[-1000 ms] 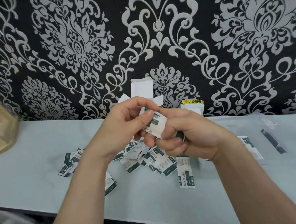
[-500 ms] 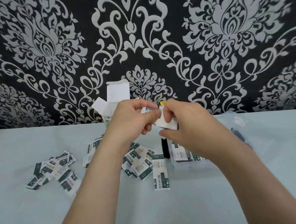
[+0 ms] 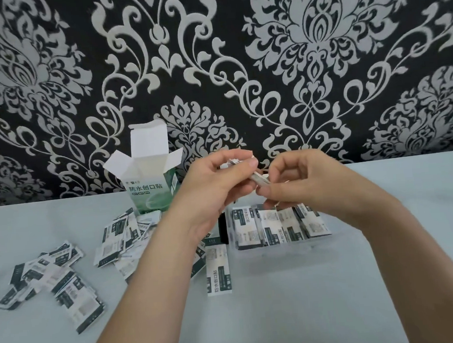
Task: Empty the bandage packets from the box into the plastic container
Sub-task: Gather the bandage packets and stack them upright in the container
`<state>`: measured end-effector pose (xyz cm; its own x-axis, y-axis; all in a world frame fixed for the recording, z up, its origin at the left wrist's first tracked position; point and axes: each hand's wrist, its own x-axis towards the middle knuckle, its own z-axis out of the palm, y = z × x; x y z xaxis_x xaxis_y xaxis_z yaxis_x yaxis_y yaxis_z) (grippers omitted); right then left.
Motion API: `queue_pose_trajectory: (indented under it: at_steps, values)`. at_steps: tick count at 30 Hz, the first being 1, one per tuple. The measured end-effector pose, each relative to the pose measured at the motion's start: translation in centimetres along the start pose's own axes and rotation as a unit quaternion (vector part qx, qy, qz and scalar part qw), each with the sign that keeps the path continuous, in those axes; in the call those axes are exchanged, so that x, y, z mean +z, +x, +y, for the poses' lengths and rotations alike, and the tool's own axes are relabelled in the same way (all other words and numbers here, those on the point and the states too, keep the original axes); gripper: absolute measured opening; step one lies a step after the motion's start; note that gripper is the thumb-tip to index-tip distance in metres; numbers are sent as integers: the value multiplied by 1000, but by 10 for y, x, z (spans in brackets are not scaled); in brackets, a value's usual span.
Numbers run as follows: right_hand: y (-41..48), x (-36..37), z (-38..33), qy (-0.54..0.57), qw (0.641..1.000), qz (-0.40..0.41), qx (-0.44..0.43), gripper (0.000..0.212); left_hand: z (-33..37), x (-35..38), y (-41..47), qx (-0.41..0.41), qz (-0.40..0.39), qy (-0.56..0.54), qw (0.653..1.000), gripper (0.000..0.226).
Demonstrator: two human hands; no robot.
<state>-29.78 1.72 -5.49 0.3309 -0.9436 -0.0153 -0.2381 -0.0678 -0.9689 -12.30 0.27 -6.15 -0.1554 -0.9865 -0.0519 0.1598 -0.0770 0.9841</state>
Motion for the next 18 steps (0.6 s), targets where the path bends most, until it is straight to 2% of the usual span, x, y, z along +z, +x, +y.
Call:
queue_pose_trajectory:
  at_steps: [5, 9, 12, 15, 18]
  values:
    - [-6, -8, -4, -42, 999, 6, 23, 19, -3, 6, 7, -6, 15, 22, 1000, 22]
    - [-9, -9, -3, -129, 991, 16, 36, 26, -7, 10, 10, 0, 26, 116, 993, 23]
    - [-6, -10, 5, -134, 990, 20, 39, 26, -8, 11, 10, 13, 16, 214, 977, 30]
    - [-3, -15, 10, -123, 989, 51, 57, 13, -8, 15, 9, 35, -32, 301, 953, 35]
    - [0, -15, 14, -109, 989, 54, 84, 25, -10, 20, 11, 63, -61, 379, 921, 36]
